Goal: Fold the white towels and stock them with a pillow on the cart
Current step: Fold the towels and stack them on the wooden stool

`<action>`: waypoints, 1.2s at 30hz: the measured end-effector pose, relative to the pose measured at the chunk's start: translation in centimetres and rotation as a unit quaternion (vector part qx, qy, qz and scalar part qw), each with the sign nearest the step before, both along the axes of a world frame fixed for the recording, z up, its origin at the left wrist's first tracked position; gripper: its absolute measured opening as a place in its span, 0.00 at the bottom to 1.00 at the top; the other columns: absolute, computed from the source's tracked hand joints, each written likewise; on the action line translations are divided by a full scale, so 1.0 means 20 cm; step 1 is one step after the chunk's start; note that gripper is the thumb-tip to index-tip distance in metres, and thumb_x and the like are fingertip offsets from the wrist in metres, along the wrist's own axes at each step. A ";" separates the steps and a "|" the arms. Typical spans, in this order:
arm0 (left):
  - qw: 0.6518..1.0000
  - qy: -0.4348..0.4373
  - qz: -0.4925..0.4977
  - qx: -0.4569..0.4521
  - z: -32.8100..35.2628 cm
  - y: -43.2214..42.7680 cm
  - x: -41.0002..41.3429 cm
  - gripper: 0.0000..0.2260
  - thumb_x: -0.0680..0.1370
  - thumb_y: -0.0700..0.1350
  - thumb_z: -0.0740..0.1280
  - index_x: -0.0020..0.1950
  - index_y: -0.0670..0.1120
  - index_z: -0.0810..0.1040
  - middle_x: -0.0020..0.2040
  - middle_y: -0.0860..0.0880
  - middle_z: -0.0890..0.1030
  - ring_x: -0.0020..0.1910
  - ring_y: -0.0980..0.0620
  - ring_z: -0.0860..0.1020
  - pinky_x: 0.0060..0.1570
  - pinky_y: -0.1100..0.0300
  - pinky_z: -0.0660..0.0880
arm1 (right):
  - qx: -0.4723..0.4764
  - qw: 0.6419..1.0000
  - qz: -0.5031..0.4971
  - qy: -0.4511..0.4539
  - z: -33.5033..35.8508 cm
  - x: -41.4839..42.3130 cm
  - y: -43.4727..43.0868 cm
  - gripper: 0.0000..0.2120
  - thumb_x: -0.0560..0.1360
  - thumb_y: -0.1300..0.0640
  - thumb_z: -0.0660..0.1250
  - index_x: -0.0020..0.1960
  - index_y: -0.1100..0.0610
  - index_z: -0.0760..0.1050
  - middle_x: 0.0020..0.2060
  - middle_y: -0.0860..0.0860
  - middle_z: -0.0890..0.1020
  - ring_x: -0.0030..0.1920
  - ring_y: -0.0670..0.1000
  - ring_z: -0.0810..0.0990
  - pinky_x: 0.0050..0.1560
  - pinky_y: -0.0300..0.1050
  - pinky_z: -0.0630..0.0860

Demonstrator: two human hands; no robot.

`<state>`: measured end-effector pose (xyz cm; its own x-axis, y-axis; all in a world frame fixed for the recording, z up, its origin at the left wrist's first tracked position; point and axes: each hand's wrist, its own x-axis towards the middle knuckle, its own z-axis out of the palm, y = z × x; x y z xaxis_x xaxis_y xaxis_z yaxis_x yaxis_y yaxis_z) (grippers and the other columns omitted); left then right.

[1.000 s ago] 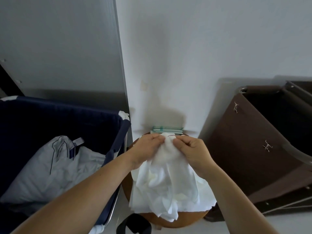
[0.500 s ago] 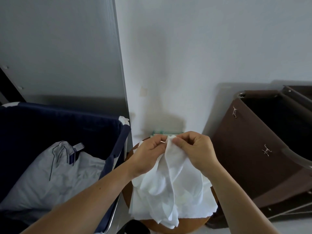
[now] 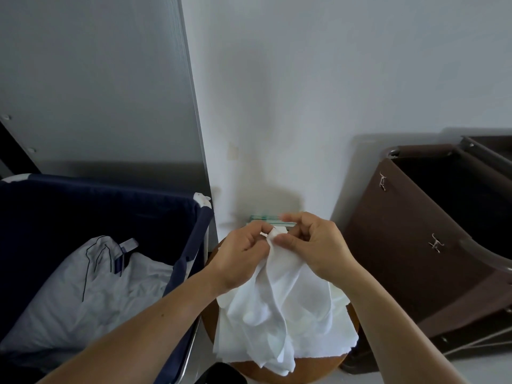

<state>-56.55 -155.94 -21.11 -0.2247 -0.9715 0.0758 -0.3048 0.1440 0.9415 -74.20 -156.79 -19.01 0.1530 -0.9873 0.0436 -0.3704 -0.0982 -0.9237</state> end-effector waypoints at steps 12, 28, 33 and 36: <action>0.992 0.109 -0.059 0.028 0.16 -0.10 -0.01 0.10 0.80 0.45 0.66 0.56 0.40 0.76 0.47 0.44 0.83 0.47 0.49 0.81 0.52 0.51 0.79 | 0.011 0.991 -0.027 -0.131 0.08 -0.01 -0.04 0.06 0.76 0.58 0.73 0.52 0.56 0.82 0.39 0.49 0.86 0.42 0.48 0.85 0.45 0.41 0.81; 0.915 0.173 0.180 -0.318 1.17 -0.56 -0.03 0.04 0.78 0.50 0.62 0.44 0.53 0.71 0.38 0.57 0.73 0.39 0.58 0.72 0.46 0.57 0.72 | 0.059 0.987 -0.126 0.083 0.07 -0.19 -0.37 0.09 0.74 0.63 0.59 0.50 0.56 0.76 0.46 0.56 0.81 0.46 0.58 0.81 0.49 0.56 0.79; 0.962 0.167 0.052 -0.208 1.13 -0.55 -0.08 0.05 0.79 0.50 0.65 0.45 0.51 0.76 0.42 0.48 0.75 0.42 0.48 0.74 0.46 0.47 0.73 | -0.019 0.991 -0.097 0.092 0.16 -0.20 -0.42 0.25 0.73 0.61 0.66 0.69 0.50 0.70 0.65 0.45 0.72 0.59 0.48 0.76 0.57 0.45 0.75; 0.979 0.158 -0.038 -0.126 1.04 -0.49 -0.14 0.05 0.83 0.45 0.62 0.49 0.47 0.76 0.43 0.47 0.76 0.43 0.47 0.75 0.47 0.47 0.73 | -0.119 0.990 -0.036 0.063 0.30 -0.14 -0.41 0.28 0.72 0.62 0.70 0.68 0.46 0.70 0.65 0.40 0.70 0.60 0.46 0.74 0.62 0.44 0.73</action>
